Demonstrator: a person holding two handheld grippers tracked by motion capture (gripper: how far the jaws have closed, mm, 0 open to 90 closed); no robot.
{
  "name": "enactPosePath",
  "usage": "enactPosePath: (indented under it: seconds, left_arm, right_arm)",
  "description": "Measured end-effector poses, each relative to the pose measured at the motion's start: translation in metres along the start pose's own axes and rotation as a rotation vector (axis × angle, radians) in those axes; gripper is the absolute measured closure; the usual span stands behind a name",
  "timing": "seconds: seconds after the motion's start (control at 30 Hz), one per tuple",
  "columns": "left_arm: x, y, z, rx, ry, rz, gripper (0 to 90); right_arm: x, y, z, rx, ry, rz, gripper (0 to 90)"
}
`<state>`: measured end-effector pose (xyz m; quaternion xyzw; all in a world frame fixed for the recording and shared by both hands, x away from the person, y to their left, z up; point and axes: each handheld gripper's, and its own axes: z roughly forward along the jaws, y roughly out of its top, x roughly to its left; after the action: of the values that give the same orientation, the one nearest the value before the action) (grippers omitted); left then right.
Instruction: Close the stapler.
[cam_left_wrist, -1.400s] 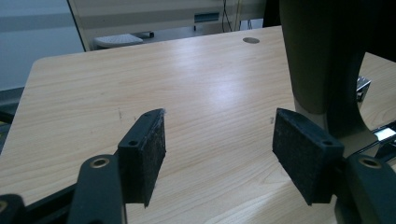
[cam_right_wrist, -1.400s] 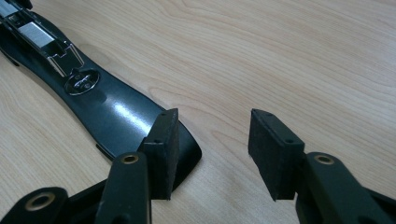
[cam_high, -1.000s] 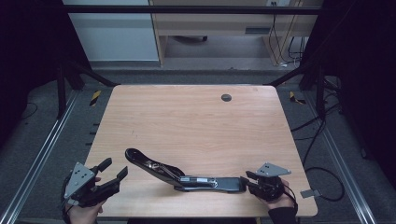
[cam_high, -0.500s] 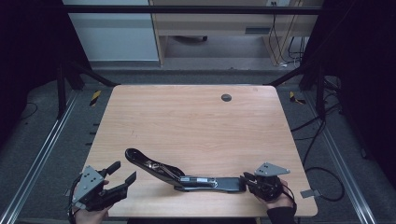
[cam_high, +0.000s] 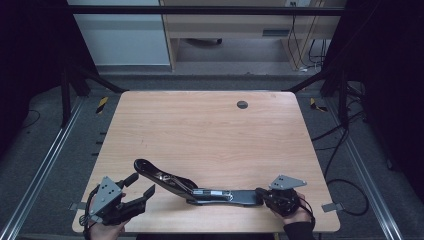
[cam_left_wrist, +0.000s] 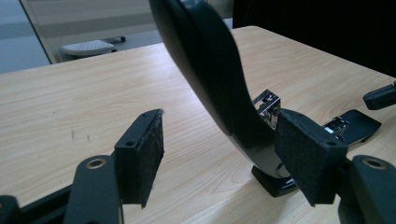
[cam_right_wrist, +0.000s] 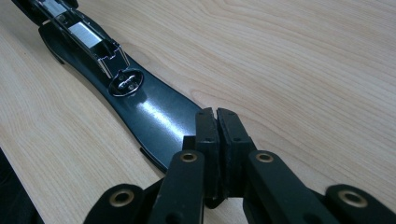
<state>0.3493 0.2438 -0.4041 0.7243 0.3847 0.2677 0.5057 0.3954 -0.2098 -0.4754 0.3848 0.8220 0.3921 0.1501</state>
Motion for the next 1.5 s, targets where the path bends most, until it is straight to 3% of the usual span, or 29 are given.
enactPosePath:
  seconds: [0.37,0.57,0.7,0.93,1.13,1.5]
  left_arm:
    - [-0.01,0.009,0.011,-0.003,-0.009,0.013,32.8]
    - [-0.009,0.01,0.017,0.005,0.007,0.011,34.1]
    - [-0.007,0.011,0.02,0.002,0.016,-0.001,35.4]
    - [-0.006,0.011,0.023,0.001,0.011,-0.016,40.6]
    - [-0.006,0.013,0.024,-0.003,0.001,-0.032,46.9]
    - [-0.006,0.014,0.024,0.003,-0.001,-0.063,49.9]
  right_arm:
    - [0.001,-0.002,0.001,0.017,0.021,-0.02,88.8]
    - [0.002,-0.004,0.001,0.002,0.026,-0.064,88.4]
    - [0.001,-0.004,0.001,0.011,0.034,-0.036,89.2]
    - [0.005,-0.004,0.004,0.041,0.055,-0.041,89.4]
    - [0.007,-0.003,0.004,0.055,0.055,-0.013,90.0]
    - [0.006,-0.003,0.006,0.072,0.049,0.01,90.0]
